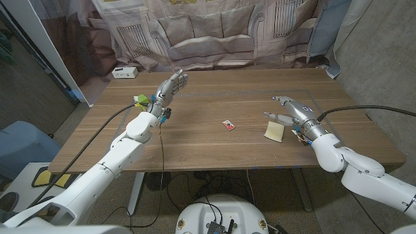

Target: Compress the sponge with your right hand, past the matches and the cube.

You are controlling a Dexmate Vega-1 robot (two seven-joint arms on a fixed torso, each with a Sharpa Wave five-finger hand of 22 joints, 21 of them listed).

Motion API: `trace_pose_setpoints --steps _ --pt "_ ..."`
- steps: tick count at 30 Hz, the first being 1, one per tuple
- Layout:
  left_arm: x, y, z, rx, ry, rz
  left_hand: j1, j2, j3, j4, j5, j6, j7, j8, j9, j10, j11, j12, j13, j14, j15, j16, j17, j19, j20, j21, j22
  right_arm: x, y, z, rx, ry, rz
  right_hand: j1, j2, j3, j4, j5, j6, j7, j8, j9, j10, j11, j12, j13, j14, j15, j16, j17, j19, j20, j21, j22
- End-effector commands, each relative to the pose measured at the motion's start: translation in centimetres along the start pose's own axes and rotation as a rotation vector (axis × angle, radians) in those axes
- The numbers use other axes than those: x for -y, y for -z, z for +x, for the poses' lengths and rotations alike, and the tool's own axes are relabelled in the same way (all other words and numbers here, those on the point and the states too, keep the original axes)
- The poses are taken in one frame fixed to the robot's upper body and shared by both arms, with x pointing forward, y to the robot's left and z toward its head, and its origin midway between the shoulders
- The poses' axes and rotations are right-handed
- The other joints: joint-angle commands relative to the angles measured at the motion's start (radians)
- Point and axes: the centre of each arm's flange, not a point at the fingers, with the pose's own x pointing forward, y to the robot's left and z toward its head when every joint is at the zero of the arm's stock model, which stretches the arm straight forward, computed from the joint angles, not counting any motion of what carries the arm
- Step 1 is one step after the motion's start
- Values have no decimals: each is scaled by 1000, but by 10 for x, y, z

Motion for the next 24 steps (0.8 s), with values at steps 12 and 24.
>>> trace_pose_setpoints --steps 12,24 --pt "7 -5 -10 37 -19 -23 4 0 6 -3 -2 4 -1 -4 3 7 -7 0 4 5 -1 -1 5 9 0 -2 5 8 -4 23 59 97 185 -15 4 -3 -4 -2 41 0 24 -1 28 9 25 4 11 -3 20 -4 1 2 12 2" --pt "10 -12 -16 47 -54 15 4 -1 6 -3 -2 4 -5 -4 3 3 -5 -2 3 3 -3 -2 5 8 0 -2 5 8 -4 47 96 69 289 0 18 8 -14 -1 36 -5 21 -1 11 7 20 5 -1 -3 18 -8 -5 2 12 2"
